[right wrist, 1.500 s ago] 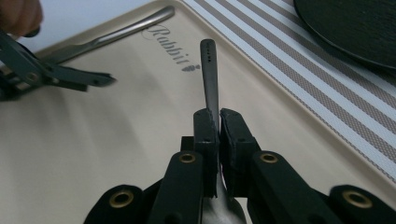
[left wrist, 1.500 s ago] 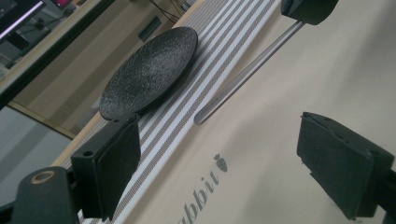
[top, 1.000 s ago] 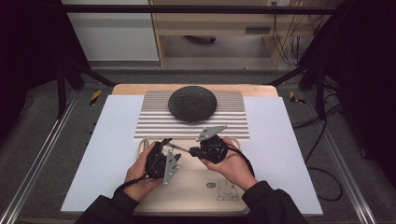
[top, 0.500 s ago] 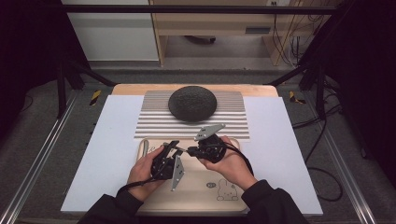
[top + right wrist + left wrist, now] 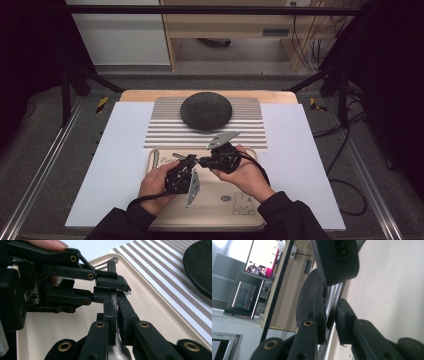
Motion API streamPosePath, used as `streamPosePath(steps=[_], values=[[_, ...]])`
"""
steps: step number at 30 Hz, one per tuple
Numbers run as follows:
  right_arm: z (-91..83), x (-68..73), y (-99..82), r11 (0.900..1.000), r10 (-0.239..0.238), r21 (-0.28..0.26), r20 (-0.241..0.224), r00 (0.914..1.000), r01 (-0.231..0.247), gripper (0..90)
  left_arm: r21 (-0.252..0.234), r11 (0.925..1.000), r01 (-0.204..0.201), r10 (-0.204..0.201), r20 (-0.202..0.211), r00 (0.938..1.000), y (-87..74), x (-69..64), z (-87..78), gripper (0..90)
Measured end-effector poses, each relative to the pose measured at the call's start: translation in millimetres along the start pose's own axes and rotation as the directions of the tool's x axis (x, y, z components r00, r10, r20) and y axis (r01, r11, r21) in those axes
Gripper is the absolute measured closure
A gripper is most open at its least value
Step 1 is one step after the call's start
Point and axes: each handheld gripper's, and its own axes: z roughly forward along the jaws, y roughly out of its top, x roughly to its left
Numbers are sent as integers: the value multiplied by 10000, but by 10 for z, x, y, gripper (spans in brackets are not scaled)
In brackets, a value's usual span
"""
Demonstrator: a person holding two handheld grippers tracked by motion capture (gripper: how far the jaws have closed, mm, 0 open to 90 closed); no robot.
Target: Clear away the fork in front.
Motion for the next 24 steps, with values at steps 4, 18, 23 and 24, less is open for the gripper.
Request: streamPosePath(steps=[4,18,23,24], values=[[11,-28,21,9997,227,125,-284,9993,-223,853,29,9998,-174,173,79,9998,-8,1,-20,836],[-145,-121,87,9949,813,-557,-530,9953,-842,713,-22,9989,-464,465,555,9974,-21,-47,-56,871],[-267,-262,26,9863,1218,-1116,-48,9925,-1215,671,-17,9988,-488,488,634,9968,-34,-54,-73,871],[-288,-288,8,9837,1342,-1206,-29,9910,-1335,669,98,9979,-645,637,638,9959,-35,-47,-81,871]])
